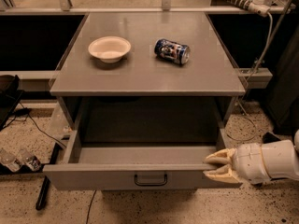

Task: Open top drawer

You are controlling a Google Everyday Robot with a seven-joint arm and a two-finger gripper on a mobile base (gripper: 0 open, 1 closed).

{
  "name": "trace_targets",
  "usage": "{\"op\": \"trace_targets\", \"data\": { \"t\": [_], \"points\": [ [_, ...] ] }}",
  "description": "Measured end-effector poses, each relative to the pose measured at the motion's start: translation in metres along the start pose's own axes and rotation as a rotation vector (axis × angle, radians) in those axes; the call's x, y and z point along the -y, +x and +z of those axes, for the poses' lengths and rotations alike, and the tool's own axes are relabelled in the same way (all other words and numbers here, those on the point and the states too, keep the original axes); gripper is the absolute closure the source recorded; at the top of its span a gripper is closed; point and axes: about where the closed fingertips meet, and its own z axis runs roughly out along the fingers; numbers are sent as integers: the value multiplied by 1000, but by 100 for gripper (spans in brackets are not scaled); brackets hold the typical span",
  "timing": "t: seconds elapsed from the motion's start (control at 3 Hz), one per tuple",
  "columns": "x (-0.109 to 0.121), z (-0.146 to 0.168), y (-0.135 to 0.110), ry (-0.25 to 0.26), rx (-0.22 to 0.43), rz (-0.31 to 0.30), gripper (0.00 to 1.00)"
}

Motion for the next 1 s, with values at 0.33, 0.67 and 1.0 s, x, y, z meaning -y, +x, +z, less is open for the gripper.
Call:
{"op": "trace_targets", "data": {
  "t": [0.33,0.67,1.0],
  "points": [
    [0,0,0,0,0,0,40],
    [-13,-3,11,-24,39,-13,16],
    [-26,-2,13,-43,68,-15,20]
  ]
}}
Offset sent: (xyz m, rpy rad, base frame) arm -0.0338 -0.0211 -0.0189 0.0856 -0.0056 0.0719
